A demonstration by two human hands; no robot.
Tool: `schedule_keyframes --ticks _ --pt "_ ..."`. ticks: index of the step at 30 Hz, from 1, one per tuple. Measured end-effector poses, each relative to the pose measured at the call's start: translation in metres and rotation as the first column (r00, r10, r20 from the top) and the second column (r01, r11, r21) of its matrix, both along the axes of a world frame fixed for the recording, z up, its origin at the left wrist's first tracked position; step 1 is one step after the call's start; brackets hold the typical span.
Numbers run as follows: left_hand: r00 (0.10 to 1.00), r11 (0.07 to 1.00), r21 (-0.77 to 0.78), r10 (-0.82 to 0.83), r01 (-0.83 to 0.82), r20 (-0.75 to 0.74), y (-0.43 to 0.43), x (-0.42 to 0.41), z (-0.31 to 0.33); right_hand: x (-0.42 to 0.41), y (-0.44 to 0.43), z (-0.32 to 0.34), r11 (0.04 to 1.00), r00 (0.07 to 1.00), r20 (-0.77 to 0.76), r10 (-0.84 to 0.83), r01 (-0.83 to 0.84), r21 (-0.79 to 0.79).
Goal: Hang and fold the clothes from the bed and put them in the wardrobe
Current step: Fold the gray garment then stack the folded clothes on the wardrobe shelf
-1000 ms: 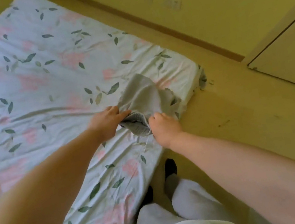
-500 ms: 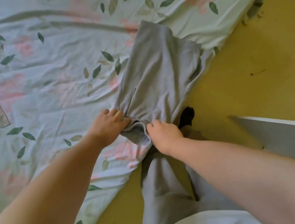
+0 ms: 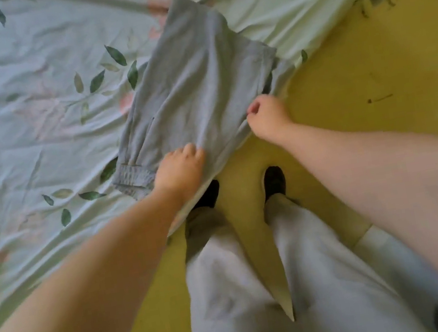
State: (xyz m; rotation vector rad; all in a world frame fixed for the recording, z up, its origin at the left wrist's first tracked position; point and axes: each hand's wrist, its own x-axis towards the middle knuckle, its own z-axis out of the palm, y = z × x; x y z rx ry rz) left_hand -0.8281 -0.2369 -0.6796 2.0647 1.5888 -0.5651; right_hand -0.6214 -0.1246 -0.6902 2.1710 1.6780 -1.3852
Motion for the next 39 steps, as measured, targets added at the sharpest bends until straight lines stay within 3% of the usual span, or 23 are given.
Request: schedule_keyframes --ticks 4,6,11,16,22,28,32,39 --pt "0.988 0.988 0.129 0.060 -0.079 0.145 0.035 0.082 -0.028 0.026 0.055 -0.020 0.979 0.981 -0.038 -0.192 0.195 0.068" --pt "0.979 0.973 0.174 0.122 -0.150 0.161 0.053 0.109 -0.040 0.034 0.068 -0.032 0.959 0.957 -0.079 -0.279 0.281 0.021" --pt "0.978 0.955 0.210 0.206 -0.211 0.046 0.092 0.133 -0.057 0.049 0.092 -0.058 0.888 0.877 -0.150 -0.457 0.439 -0.137" --pt "0.994 0.987 0.159 0.044 -0.027 -0.104 0.109 0.129 -0.063 0.044 0.112 -0.063 0.787 0.746 -0.250 -0.617 0.576 -0.221" --pt "0.973 0.993 0.116 0.020 0.007 -0.229 0.109 0.136 -0.058 0.041 0.117 -0.061 0.890 0.867 -0.202 -0.455 0.433 -0.144" --pt "0.949 0.993 0.014 -0.112 0.121 -0.296 0.117 0.160 -0.047 0.053 0.121 -0.047 0.847 0.814 -0.236 -0.531 0.501 -0.178" --pt "0.922 0.985 -0.023 -0.168 0.171 -0.348 0.110 0.182 -0.043 0.070 0.119 -0.038 0.903 0.848 -0.309 -0.430 0.406 -0.143" --pt "0.918 0.964 -0.120 -0.264 0.239 -0.295 0.094 0.207 -0.041 0.101 0.106 -0.048 0.929 0.852 -0.369 -0.370 0.350 -0.123"
